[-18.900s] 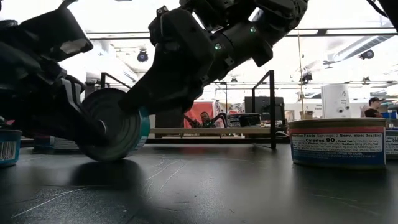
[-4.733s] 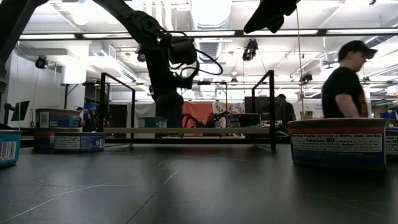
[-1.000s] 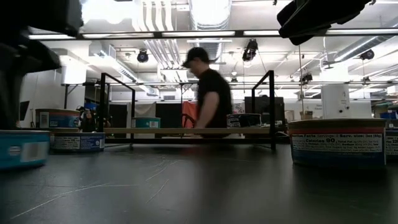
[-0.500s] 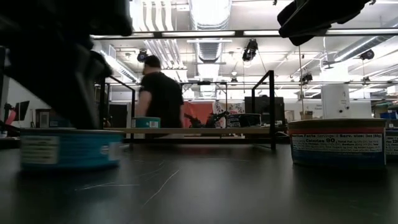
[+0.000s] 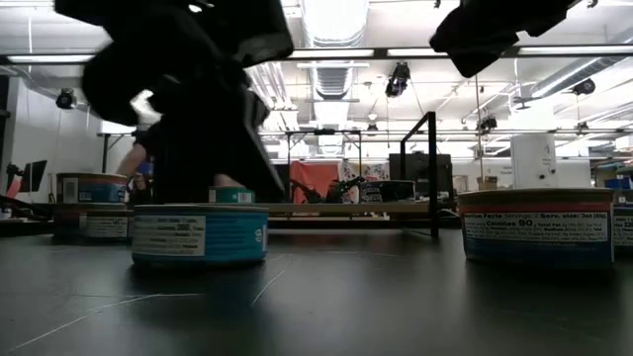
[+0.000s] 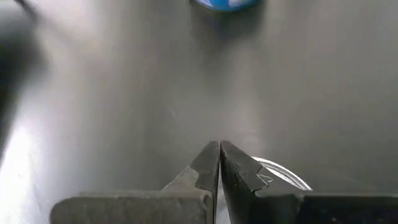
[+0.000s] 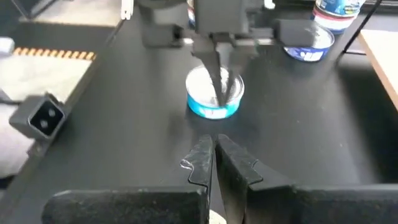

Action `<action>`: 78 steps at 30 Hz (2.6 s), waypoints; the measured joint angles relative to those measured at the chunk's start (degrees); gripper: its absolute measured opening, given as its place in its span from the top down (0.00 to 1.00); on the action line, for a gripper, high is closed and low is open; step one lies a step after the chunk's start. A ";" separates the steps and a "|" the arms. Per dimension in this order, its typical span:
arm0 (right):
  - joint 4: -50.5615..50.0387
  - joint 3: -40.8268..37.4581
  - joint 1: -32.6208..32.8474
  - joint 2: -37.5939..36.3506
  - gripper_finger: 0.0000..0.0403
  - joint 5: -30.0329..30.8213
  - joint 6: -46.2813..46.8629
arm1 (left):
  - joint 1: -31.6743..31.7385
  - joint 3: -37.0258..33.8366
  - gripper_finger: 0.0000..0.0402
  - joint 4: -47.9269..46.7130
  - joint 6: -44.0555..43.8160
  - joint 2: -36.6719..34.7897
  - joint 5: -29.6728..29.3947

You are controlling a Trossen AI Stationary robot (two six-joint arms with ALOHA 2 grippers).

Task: Stack canned seafood by type on shelf
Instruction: Put the yellow tuna can on the shelf

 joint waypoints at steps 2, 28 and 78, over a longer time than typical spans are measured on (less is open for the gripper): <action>1.93 0.00 0.00 0.89 0.97 0.04 1.36 | 0.58 0.50 1.00 -0.81 1.40 -0.14 0.01; 10.34 9.28 -8.01 19.92 0.97 -2.05 18.01 | -9.74 8.72 1.00 -27.76 -13.73 -0.93 -0.12; 11.66 20.42 -12.68 32.62 0.46 -17.11 22.78 | -13.11 -0.20 1.00 -15.70 -17.66 -0.31 -4.82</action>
